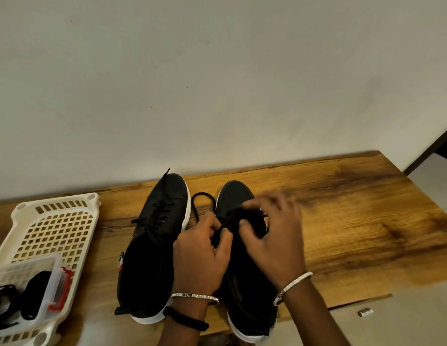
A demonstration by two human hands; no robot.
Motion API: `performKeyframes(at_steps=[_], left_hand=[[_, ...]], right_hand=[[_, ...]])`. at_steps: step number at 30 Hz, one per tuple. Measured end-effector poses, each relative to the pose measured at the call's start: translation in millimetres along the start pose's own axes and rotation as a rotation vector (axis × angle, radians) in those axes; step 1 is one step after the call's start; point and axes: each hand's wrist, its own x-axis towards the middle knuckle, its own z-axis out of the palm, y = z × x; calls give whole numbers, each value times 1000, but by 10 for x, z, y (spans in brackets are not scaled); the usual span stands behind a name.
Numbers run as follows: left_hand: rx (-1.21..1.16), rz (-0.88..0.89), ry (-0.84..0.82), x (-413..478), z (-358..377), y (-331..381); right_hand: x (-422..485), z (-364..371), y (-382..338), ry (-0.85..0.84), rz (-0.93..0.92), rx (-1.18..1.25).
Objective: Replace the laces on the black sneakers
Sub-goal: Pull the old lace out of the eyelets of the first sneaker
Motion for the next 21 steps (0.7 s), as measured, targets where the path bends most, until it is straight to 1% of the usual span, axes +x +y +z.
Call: performKeyframes(at_steps=[2,5,7,9,11,12,13,15,16,17,18,19,21], left_hand=[[1,4,-2,4,1,-10],[0,8,-6,4,3,-17],[0,5,-6,4,-2,-13],[-2,-1,-5,3,-7,-4],[-6,-8,2,0,-10,-1],[-9,-12,5,-1,-10,0],[-10,-14,7,-3,-6,-3],[-8,-21,7,-6,2,-14],[-7,-26,8,-7,5,-16],[-6,-30,9,-6,6,-15],[-6,-35,10,-6,8,-11],[-4,-36,10,-5,12,-7],[1,-39,12,-7,21,-6]], right_hand=[[-70,91,8,-102,-70,-109],[-98,148,53,-81,-108,-183],[-88,128,60,-44,-105,-113],[-66,93,58,22,-25,116],[-35,48,34,121,132,408],[-9,13,16,163,257,561],[22,-28,12,199,412,732],[68,-122,43,211,786,1082],[80,-144,97,204,961,1191],[86,-161,146,182,1099,1226],[83,-157,210,147,1181,1184],[78,-131,277,127,1204,1097],[72,-62,337,146,1103,910]])
